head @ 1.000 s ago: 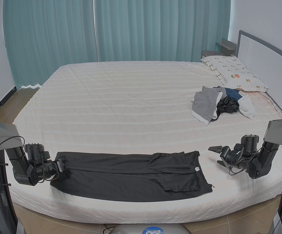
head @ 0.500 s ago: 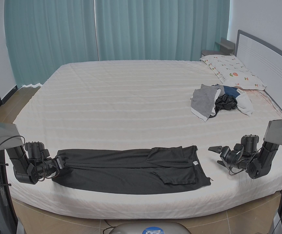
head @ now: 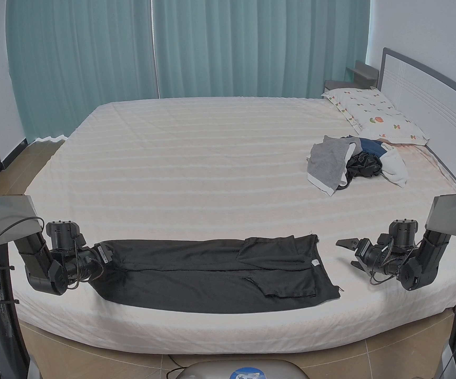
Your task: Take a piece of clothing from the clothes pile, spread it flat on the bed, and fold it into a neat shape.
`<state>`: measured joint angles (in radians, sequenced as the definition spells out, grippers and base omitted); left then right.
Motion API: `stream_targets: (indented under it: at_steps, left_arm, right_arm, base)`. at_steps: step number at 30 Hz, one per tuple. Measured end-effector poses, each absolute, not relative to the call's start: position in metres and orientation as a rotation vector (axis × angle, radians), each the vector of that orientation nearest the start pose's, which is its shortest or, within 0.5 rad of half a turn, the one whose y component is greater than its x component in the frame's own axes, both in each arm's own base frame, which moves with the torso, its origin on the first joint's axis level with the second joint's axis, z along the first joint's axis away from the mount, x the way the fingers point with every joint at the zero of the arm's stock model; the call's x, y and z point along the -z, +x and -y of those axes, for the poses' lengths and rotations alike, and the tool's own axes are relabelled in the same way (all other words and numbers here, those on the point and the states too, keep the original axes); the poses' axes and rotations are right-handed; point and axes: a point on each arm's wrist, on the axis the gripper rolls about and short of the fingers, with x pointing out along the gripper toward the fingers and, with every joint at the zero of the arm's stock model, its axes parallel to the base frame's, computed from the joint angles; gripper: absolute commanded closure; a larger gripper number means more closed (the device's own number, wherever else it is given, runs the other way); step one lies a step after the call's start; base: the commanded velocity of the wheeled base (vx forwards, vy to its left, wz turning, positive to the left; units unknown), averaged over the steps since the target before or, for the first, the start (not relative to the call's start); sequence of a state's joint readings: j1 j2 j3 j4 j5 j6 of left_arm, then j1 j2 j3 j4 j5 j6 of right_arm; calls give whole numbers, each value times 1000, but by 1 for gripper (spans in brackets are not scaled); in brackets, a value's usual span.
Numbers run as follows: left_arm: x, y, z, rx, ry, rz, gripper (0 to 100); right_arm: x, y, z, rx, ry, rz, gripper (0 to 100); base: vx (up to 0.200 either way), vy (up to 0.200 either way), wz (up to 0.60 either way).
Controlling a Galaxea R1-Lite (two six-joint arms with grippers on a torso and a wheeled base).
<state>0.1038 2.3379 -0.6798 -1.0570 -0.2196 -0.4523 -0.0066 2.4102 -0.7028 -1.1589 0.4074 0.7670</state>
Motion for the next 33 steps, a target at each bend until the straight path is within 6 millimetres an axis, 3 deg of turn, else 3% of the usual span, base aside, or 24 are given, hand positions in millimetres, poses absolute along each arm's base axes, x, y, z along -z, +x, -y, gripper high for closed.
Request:
stream_targets:
  at_steps: [20, 33]
  left_arm:
    - [-1, 340, 15, -63, -505, -630, 100]
    - [-24, 339, 72, -26, -405, -698, 100]
  right_arm:
    - [36, 360, -7, -165, 850, -670, 0]
    - [36, 360, -7, -170, 836, -669, 0]
  base:
    - [0, -200, 0]
    - [0, -200, 0]
